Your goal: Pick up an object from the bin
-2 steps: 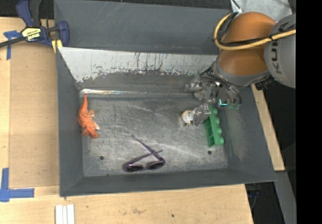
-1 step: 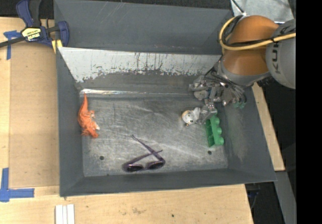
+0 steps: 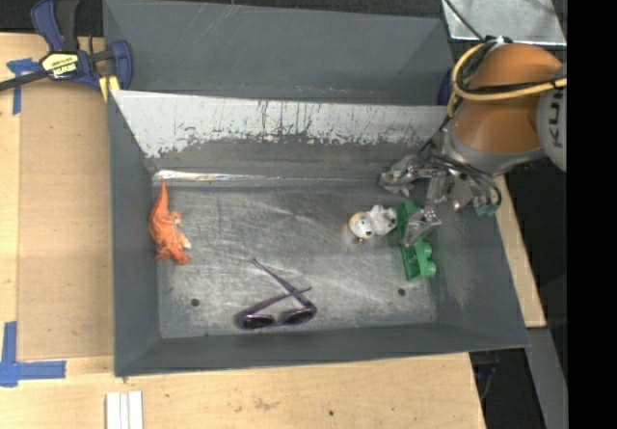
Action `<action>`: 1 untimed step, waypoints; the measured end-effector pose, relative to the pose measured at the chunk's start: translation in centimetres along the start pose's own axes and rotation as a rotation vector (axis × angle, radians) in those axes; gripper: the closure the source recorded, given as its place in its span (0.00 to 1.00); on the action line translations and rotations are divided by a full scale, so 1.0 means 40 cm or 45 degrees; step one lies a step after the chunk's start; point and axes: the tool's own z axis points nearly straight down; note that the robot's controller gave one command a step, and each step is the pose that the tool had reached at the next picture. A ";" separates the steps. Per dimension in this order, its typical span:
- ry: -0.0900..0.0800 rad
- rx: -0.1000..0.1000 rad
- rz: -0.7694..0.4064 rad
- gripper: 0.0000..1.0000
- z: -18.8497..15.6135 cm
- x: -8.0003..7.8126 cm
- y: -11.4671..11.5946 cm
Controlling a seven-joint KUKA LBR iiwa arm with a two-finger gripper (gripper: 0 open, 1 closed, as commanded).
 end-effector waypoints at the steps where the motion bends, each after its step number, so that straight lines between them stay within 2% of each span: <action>1: -0.021 0.017 -0.035 1.00 0.039 -0.005 0.019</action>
Offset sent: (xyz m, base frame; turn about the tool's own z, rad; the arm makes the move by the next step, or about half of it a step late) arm 0.0000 0.0000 0.0000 0.0000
